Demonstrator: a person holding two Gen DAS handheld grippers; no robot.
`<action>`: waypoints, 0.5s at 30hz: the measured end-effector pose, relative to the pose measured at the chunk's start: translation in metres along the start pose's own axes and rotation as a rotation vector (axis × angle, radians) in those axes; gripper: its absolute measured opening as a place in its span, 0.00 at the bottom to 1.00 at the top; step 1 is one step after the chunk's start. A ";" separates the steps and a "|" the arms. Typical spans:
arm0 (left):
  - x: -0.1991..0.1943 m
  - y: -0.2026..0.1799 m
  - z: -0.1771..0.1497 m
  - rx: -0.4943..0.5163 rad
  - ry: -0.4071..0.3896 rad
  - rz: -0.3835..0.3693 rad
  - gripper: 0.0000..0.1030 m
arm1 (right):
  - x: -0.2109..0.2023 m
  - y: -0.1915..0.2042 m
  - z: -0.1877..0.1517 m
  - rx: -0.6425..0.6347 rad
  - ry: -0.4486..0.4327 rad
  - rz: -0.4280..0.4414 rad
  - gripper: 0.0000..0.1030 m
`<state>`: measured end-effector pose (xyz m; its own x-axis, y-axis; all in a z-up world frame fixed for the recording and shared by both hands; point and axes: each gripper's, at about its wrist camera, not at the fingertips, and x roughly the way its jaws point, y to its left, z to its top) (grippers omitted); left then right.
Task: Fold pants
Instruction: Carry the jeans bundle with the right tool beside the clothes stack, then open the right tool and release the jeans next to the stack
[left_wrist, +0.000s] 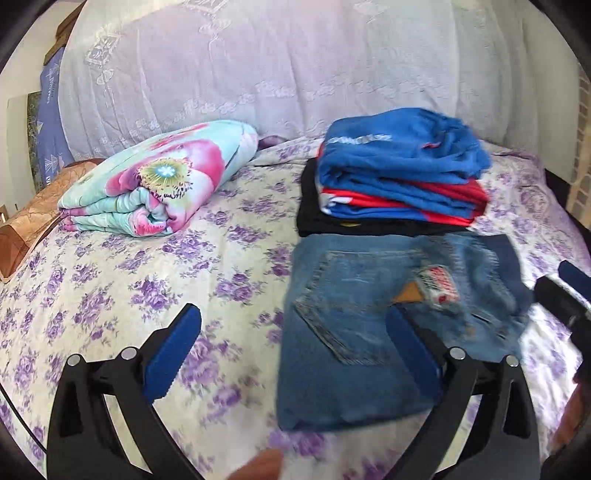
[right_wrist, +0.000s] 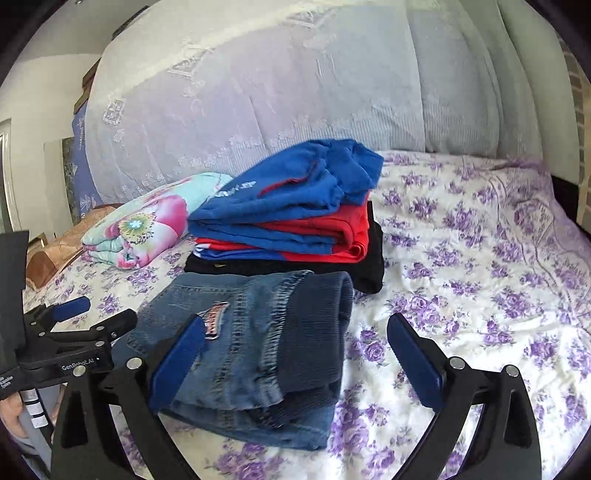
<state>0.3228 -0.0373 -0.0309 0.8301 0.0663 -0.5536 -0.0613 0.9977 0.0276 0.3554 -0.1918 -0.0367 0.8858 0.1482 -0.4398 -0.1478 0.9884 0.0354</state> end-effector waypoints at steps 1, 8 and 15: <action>-0.007 -0.004 -0.002 0.016 -0.004 -0.006 0.95 | -0.008 0.000 -0.005 0.006 0.002 -0.018 0.96; -0.033 -0.021 -0.030 0.044 0.021 -0.035 0.95 | -0.035 0.008 -0.023 0.046 -0.021 -0.041 0.96; -0.028 -0.018 -0.034 0.035 0.028 -0.044 0.95 | -0.034 0.009 -0.033 0.059 0.014 -0.004 0.96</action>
<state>0.2817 -0.0570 -0.0438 0.8160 0.0229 -0.5776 -0.0055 0.9995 0.0318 0.3100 -0.1891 -0.0508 0.8801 0.1441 -0.4523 -0.1179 0.9893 0.0859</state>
